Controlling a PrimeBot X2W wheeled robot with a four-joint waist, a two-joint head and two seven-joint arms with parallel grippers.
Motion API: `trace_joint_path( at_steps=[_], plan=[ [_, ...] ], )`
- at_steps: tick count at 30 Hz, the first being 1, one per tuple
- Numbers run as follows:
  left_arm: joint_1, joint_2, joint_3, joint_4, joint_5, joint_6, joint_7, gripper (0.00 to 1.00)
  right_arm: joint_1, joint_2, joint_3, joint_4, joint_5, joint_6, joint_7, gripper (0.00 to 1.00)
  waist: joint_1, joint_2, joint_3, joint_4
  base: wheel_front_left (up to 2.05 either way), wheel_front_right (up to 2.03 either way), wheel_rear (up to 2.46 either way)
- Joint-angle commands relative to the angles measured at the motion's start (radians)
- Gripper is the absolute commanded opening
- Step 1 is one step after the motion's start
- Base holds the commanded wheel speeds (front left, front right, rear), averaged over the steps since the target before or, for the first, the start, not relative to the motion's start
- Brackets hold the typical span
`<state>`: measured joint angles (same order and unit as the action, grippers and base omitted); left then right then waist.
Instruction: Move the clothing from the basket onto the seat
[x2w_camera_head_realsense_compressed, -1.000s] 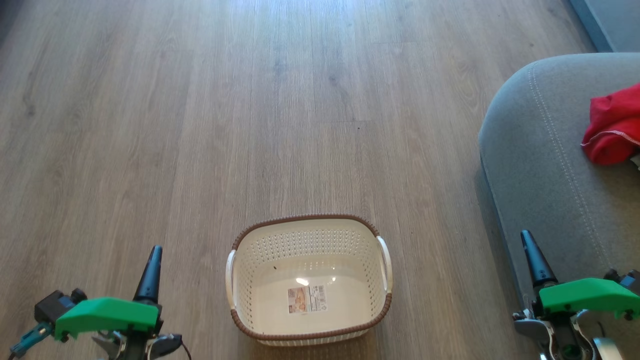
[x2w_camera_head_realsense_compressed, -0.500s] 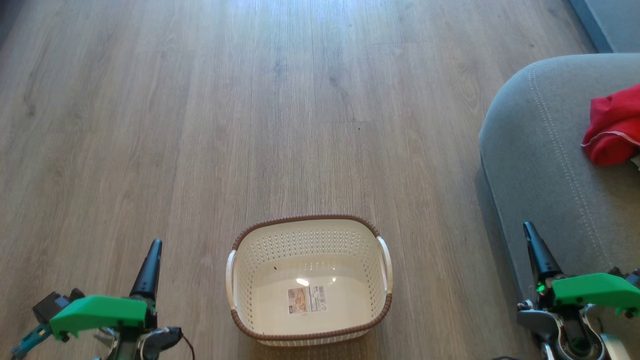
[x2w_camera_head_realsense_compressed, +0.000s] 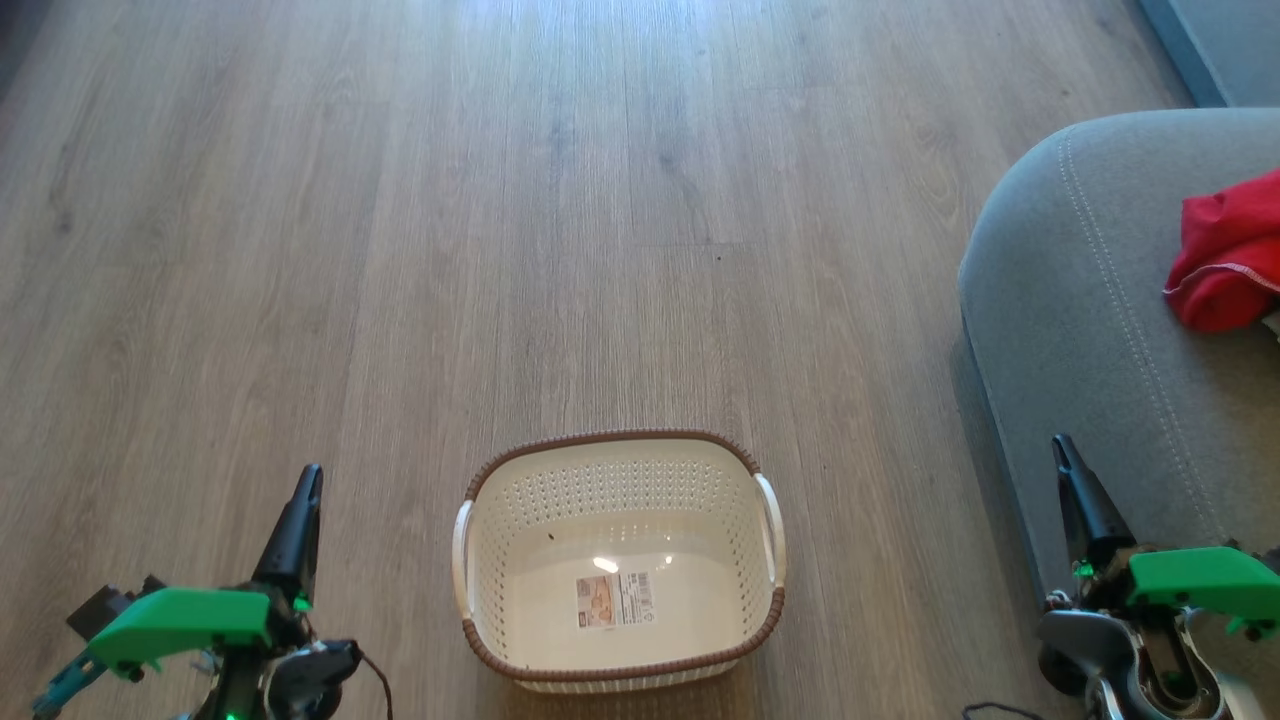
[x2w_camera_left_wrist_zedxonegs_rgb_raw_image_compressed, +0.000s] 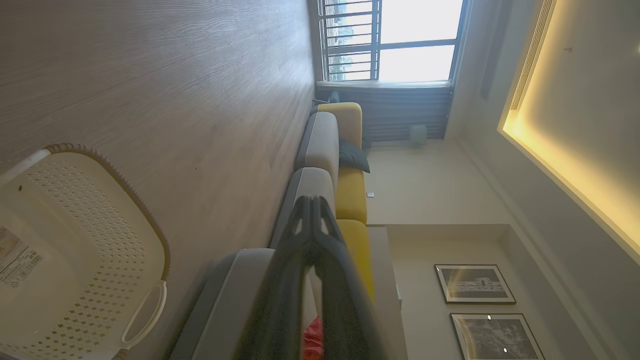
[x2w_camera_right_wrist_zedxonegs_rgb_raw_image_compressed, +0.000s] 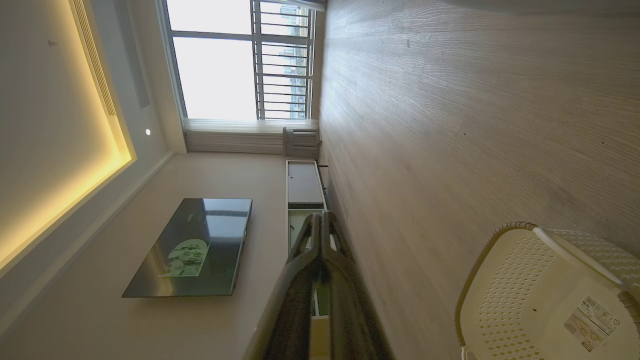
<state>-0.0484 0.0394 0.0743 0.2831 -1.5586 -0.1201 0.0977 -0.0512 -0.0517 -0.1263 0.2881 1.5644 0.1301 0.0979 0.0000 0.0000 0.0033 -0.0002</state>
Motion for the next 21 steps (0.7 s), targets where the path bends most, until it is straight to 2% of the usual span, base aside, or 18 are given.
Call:
trace_joint_path(
  at_steps=[1,21],
  plan=[
    [-0.059,0.011,0.039,-0.037,-0.038,-0.01,0.013,0.0,-0.056,0.001,0.013,-0.042,0.033,0.001,0.013,0.0,0.0,0.0,0.0,0.0,0.0,0.0,0.0],
    [-0.06,0.011,0.04,-0.038,-0.05,-0.011,0.016,0.0,-0.057,0.001,0.012,-0.043,0.044,0.001,0.016,0.0,0.0,0.0,0.0,0.0,0.0,0.0,0.0]
  ],
)
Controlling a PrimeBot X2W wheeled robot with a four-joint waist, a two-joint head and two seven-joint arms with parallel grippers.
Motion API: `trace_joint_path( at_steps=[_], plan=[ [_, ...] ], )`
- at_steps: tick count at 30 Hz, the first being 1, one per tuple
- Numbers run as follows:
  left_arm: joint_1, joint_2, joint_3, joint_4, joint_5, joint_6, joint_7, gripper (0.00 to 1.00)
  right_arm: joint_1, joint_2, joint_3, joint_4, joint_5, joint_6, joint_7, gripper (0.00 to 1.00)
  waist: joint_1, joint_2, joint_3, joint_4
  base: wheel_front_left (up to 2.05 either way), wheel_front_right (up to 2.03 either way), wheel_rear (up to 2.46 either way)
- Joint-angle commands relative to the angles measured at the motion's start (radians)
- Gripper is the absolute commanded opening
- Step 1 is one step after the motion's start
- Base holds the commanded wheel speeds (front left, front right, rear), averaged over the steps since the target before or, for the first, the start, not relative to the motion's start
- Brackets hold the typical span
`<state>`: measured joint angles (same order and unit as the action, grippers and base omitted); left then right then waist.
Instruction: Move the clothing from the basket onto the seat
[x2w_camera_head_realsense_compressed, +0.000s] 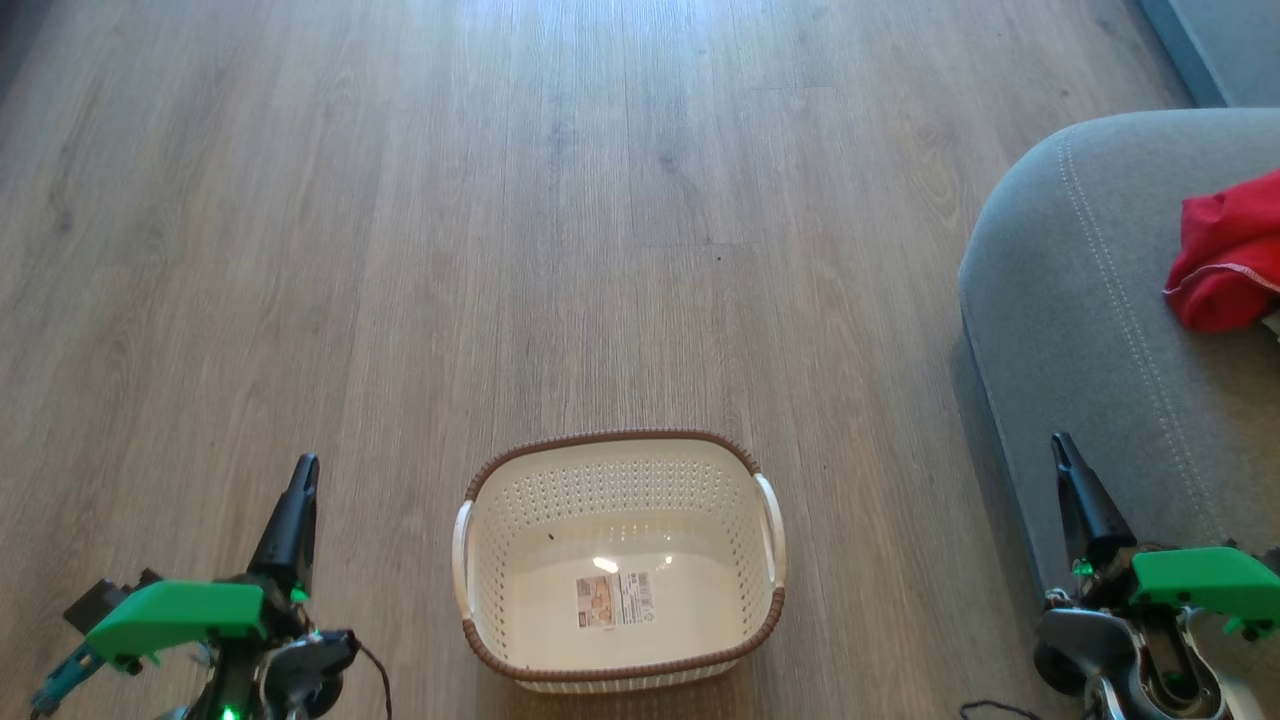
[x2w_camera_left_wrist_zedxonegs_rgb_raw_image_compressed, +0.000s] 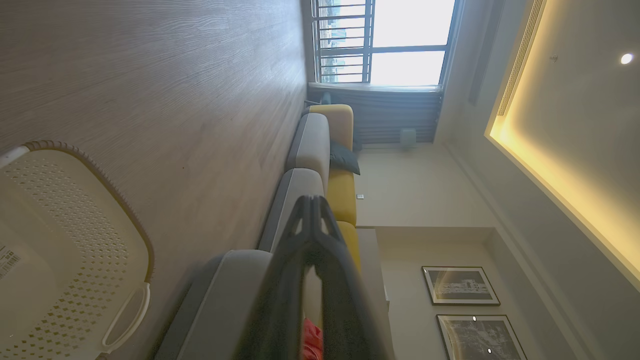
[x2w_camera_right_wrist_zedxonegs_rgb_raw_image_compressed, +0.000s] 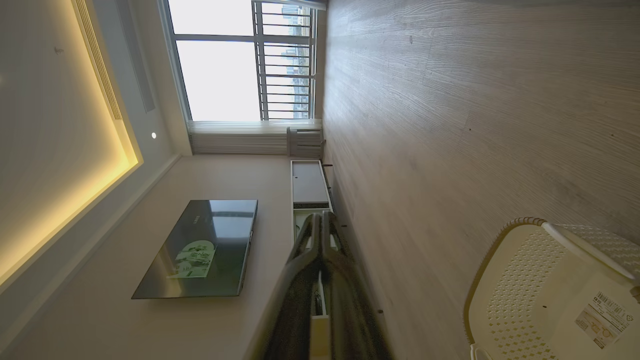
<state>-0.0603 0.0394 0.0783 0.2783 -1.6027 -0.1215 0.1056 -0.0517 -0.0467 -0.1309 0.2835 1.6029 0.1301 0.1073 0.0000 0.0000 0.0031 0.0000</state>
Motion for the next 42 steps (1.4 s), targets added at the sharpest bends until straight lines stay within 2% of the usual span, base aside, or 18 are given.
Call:
trace_joint_path(
  at_steps=[1,42],
  plan=[
    [-0.048,0.011,0.036,-0.033,-0.006,-0.009,0.008,0.0,-0.056,-0.004,0.017,-0.039,0.005,0.001,0.006,0.0,0.0,0.0,0.0,0.0,0.0,0.0,0.0],
    [-0.048,0.011,0.036,-0.033,-0.006,-0.009,0.008,0.0,-0.056,-0.004,0.017,-0.039,0.006,0.001,0.006,0.0,0.0,0.0,0.0,0.0,0.0,0.0,0.0]
  ],
)
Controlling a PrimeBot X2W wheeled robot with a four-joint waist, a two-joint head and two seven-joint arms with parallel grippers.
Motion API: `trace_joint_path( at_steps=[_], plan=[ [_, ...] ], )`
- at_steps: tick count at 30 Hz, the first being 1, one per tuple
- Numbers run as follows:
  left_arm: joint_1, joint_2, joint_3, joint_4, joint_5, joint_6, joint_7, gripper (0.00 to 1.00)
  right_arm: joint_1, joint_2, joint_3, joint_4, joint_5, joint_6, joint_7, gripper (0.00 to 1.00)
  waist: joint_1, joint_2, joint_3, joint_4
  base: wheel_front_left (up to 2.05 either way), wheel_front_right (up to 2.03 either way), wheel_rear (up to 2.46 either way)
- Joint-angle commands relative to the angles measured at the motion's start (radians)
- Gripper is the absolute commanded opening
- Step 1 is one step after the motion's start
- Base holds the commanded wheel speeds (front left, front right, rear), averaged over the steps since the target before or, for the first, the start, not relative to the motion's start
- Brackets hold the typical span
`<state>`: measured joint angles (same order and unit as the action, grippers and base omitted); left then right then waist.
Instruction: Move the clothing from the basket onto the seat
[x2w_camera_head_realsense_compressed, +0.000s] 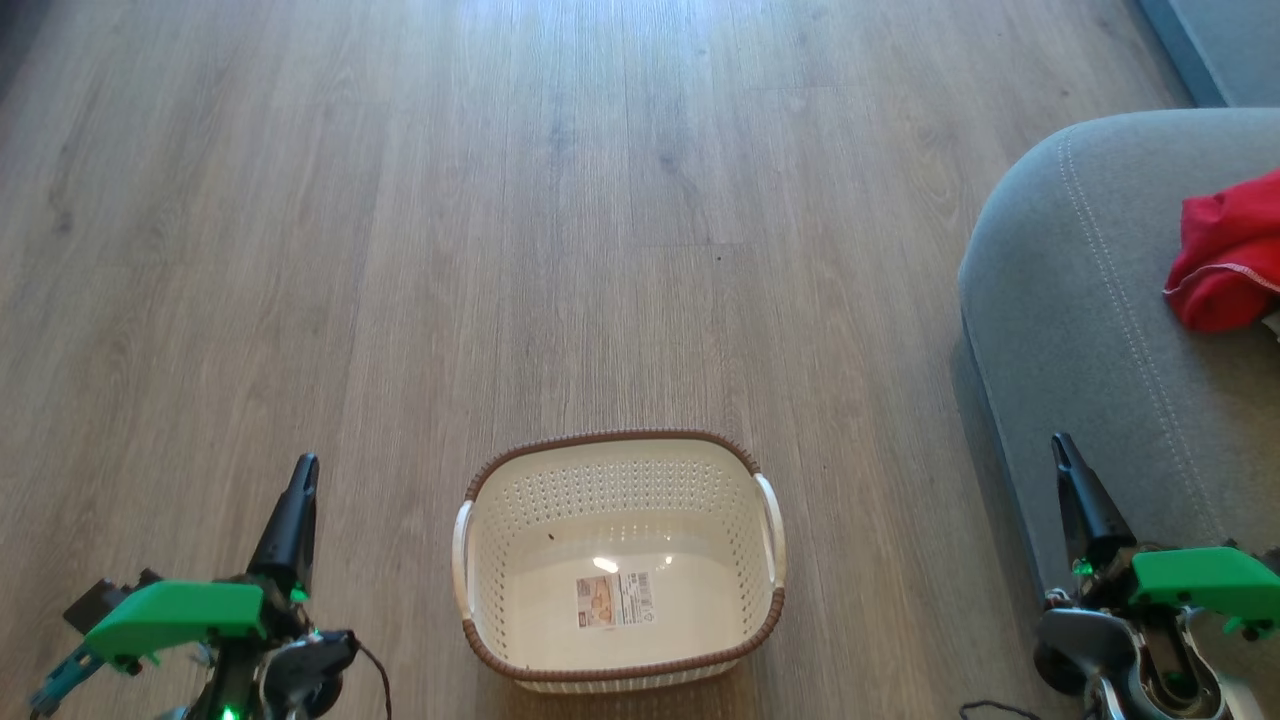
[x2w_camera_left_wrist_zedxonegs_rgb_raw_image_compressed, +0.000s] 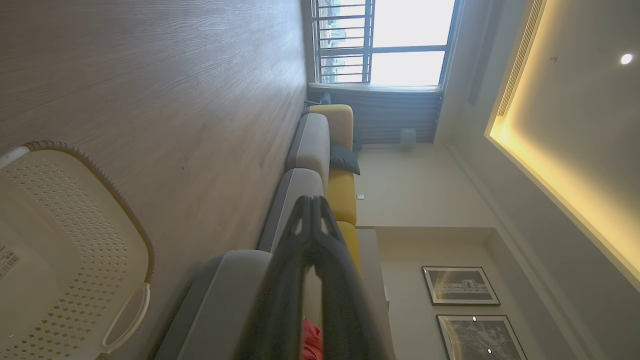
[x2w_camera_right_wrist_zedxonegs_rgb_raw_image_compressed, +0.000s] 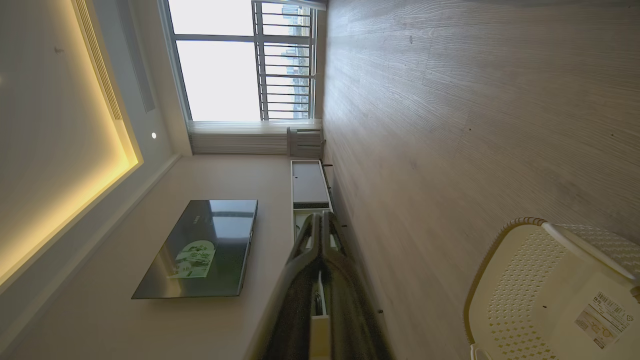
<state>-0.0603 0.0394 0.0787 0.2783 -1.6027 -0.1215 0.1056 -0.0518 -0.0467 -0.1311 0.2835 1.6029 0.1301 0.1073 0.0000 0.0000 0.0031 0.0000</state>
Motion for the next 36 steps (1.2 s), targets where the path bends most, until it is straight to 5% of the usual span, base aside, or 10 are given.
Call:
trace_joint_path(
  at_steps=[1,36],
  plan=[
    [-0.048,0.011,0.035,-0.033,-0.006,-0.009,0.008,0.0,-0.056,-0.004,0.017,-0.039,0.006,0.001,0.006,0.0,0.0,0.0,0.0,0.0,0.0,0.0,0.0],
    [-0.048,0.011,0.035,-0.033,-0.006,-0.009,0.008,0.0,-0.056,-0.004,0.017,-0.039,0.006,0.001,0.006,0.0,0.0,0.0,0.0,0.0,0.0,0.0,0.0]
  ],
)
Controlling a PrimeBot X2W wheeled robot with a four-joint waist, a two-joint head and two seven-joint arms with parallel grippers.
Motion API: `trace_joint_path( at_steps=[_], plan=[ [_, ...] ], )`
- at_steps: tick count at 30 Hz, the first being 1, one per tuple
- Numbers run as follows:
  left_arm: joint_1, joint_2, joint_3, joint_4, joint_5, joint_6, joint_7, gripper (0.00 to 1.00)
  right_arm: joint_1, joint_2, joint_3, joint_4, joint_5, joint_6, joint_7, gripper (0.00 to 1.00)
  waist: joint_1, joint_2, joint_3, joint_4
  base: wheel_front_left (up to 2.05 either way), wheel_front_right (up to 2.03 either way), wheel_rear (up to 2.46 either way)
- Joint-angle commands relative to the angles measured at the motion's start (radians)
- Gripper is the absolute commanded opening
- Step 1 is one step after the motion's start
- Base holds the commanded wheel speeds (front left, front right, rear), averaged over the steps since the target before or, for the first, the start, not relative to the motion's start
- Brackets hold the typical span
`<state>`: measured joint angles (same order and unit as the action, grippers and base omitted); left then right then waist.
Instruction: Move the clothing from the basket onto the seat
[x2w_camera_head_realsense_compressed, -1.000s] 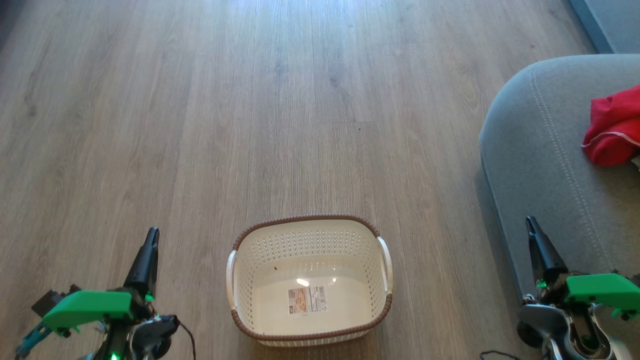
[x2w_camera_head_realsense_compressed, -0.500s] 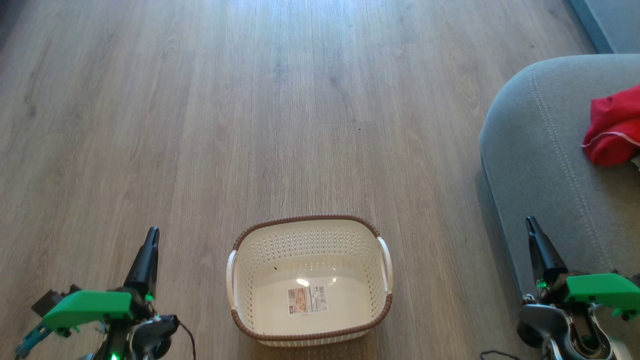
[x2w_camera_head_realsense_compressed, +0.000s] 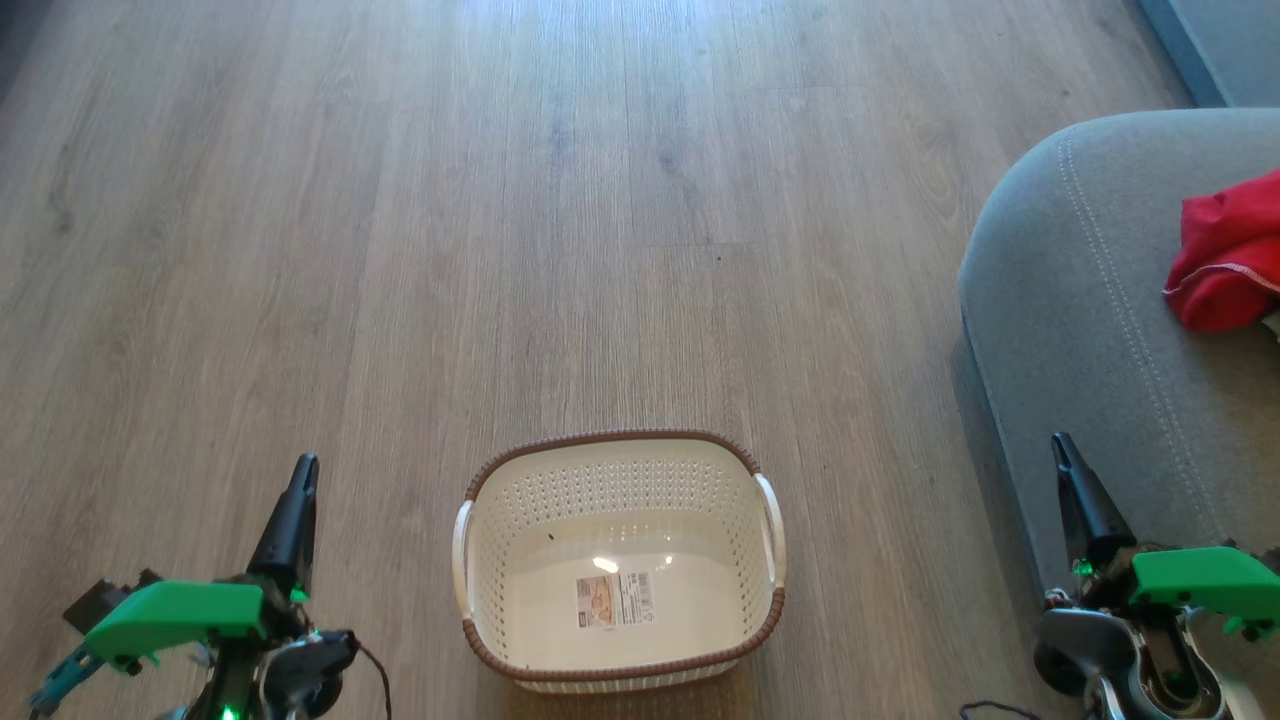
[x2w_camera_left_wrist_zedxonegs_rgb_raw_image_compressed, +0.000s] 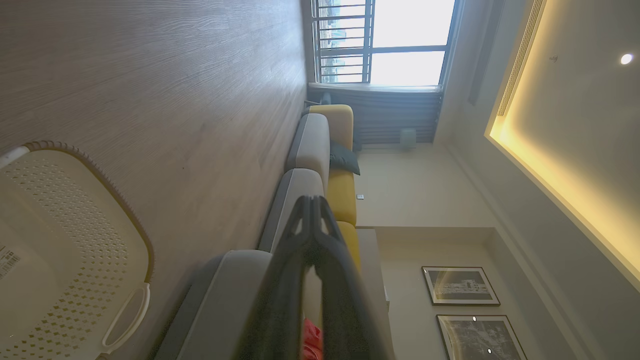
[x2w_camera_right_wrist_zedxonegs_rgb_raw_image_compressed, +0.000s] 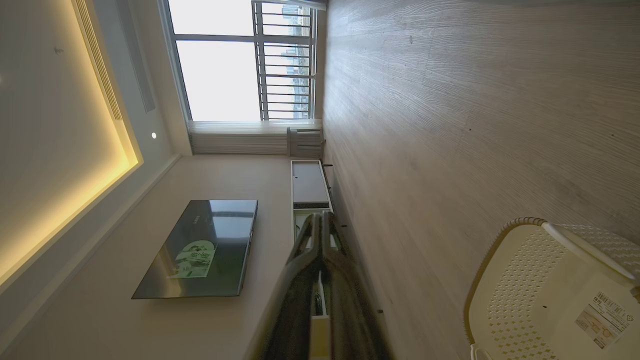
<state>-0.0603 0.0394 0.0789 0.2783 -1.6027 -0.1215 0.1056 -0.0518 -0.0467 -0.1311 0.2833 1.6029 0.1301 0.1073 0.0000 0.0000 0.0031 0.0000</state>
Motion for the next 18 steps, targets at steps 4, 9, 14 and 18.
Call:
trace_joint_path(
  at_steps=[4,9,14,18],
  plan=[
    [-0.048,0.011,0.035,-0.033,-0.006,-0.009,0.008,0.0,-0.056,-0.004,0.017,-0.039,0.006,0.001,0.006,0.0,0.0,0.0,0.0,0.0,0.0,0.0,0.0],
    [-0.048,0.011,0.035,-0.033,-0.006,-0.009,0.008,0.0,-0.056,-0.004,0.017,-0.039,0.006,0.001,0.006,0.0,0.0,0.0,0.0,0.0,0.0,0.0,0.0],
    [-0.048,0.011,0.035,-0.033,-0.006,-0.009,0.008,0.0,-0.056,-0.004,0.017,-0.039,0.006,0.001,0.006,0.0,0.0,0.0,0.0,0.0,0.0,0.0,0.0],
    [-0.048,0.011,0.035,-0.033,-0.006,-0.009,0.008,0.0,-0.056,-0.004,0.017,-0.039,0.006,0.001,0.006,0.0,0.0,0.0,0.0,0.0,0.0,0.0,0.0]
  ],
)
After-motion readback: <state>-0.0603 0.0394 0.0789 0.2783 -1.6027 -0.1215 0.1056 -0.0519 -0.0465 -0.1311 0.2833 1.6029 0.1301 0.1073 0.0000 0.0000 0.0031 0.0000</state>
